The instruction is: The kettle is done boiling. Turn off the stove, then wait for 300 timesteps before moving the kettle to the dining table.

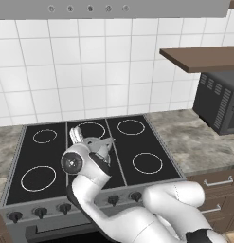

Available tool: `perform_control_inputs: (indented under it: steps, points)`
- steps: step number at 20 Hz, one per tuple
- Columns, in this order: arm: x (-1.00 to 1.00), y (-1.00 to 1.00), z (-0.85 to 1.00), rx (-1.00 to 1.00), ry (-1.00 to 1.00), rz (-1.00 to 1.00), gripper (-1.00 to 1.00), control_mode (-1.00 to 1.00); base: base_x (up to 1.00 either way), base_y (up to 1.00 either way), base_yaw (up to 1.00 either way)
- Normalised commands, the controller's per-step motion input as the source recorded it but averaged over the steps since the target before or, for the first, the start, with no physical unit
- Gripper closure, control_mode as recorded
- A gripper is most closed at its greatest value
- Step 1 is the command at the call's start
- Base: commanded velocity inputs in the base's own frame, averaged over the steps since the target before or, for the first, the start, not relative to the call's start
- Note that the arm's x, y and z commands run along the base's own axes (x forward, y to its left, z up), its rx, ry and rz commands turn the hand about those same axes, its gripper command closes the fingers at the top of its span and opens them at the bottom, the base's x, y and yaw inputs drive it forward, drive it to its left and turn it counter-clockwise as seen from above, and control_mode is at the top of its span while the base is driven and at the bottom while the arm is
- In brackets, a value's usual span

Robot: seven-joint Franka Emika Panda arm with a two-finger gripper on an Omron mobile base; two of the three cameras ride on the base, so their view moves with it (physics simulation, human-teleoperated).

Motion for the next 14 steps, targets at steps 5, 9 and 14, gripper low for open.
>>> perform_control_inputs:
  steps: [5, 9, 14]
  points:
    - [-0.14, -0.05, 0.49, 0.03, -0.02, -0.04, 1.0, -1.0, 0.0, 0.0, 0.0]
    - [-0.2, -0.1, 0.53, 0.09, 0.0, -0.06, 1.0, -1.0, 0.0, 0.0, 0.0]
    - [-0.26, -0.11, 0.44, 0.09, 0.0, -0.07, 1.0, -1.0, 0.0, 0.0, 0.0]
